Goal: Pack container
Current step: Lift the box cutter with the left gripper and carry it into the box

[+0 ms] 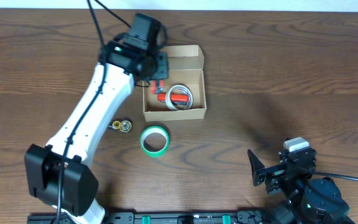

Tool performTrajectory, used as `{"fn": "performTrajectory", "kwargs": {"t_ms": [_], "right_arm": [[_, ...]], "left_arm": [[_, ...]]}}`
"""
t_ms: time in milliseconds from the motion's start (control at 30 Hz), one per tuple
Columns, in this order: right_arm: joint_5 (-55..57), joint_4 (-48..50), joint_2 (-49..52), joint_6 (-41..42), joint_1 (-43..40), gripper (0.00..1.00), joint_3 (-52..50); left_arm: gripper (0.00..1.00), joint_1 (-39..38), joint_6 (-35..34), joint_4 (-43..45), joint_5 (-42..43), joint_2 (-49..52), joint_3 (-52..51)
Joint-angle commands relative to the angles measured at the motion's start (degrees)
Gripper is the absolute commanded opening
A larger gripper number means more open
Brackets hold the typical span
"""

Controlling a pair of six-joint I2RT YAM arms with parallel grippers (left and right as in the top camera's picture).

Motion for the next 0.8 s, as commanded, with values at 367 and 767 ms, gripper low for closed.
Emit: {"fn": "performTrajectory", "kwargs": {"t_ms": [367,767], "right_arm": [[0.5,-0.1,-0.3,0.6,0.3,0.99,0.0],[0.5,-0.1,-0.3,0.6,0.3,0.99,0.0]], "left_arm": [[0.20,-7.6,-39.6,3.3,-15.2,0.1,0.9],[0.23,-8.7,-67.6,3.3,-16.2,6.5,0.9]]}}
